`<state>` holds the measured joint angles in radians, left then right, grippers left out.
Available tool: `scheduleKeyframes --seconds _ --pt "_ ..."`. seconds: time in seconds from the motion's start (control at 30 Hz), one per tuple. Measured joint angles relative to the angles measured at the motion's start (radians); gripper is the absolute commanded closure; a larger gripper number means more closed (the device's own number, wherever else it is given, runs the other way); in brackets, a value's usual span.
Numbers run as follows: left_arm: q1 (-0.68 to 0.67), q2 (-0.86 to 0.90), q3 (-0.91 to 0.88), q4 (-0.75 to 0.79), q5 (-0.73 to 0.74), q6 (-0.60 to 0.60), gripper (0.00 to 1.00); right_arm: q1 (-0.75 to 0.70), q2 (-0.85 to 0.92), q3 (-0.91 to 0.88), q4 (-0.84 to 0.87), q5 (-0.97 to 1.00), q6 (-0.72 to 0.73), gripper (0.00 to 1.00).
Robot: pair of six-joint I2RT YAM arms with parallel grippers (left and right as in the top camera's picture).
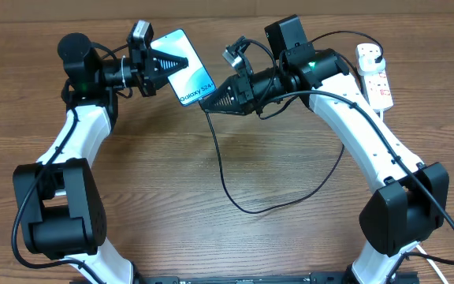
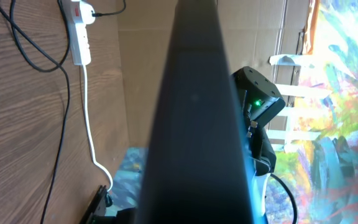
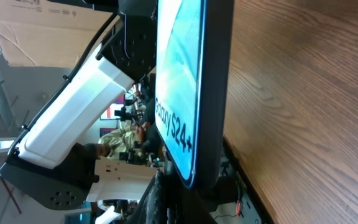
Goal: Plug charger to phone and switch on socket
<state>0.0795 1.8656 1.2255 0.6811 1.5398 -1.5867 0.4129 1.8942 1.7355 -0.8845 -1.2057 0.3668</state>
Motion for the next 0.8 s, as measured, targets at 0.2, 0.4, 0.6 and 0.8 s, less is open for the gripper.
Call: scheduleKeyframes --seconds 0.2,0.4,0.6,0.8 --pt "0.002 0.0 0.0 0.0 -0.017 -0.001 0.96 0.0 0.0 0.0 0.037 0.005 0.036 0.96" --pt "0.002 0.0 0.0 0.0 -0.021 -0.001 0.96 0.0 0.0 0.0 0.043 0.009 0.053 0.96" --pt "0.002 0.0 0.0 0.0 -0.036 -0.001 0.96 0.0 0.0 0.0 0.058 0.027 0.074 0.96" --pt "0.006 0.0 0.0 0.0 -0.056 -0.004 0.96 0.0 0.0 0.0 0.106 0.036 0.113 0.96"
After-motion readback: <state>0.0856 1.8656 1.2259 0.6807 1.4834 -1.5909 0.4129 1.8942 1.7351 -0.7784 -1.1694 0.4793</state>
